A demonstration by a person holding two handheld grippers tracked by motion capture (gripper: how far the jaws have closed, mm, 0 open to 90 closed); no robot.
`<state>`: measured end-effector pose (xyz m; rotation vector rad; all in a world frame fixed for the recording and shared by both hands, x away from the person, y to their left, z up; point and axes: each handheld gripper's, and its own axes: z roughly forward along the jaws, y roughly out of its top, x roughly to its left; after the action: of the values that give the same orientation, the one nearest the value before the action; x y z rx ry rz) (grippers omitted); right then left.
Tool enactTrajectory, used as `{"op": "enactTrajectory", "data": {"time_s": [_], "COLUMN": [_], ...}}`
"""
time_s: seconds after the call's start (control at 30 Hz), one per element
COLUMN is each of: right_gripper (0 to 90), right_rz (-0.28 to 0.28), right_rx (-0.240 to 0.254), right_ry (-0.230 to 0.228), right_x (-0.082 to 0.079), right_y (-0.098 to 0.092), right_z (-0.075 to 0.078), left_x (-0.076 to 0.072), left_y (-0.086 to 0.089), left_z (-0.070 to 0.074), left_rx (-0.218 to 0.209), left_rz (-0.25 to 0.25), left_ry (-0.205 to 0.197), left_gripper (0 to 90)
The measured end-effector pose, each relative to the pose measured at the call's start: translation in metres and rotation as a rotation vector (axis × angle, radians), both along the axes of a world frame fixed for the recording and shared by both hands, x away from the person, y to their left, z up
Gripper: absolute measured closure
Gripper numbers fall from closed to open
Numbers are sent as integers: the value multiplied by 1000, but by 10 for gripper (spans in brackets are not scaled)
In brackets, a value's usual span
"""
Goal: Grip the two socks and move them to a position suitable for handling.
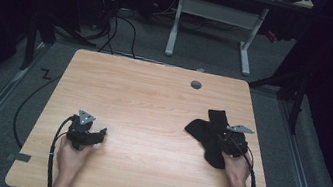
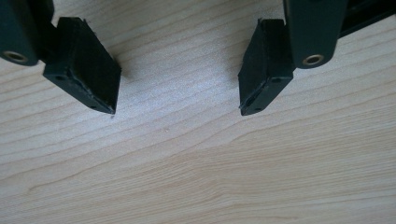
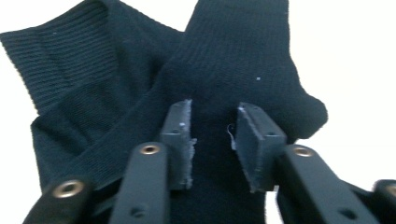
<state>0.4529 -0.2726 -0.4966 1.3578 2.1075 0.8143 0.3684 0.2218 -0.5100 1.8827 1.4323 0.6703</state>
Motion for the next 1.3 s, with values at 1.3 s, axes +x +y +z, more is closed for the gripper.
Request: {"op": "enactTrajectory", "data": {"time_s": [1.3], "right_gripper": [899], "right_rz": [65], "right_rx": [123], "right_ry": [-134], "right_x": [-8], "right_y": [-14], "right_z": [58], "left_x": [0], "left_y": [0], "left_z": [0], "left_rx": [0], "left_rz": [-1], "left_ry": [-1], "left_gripper": [297]}}
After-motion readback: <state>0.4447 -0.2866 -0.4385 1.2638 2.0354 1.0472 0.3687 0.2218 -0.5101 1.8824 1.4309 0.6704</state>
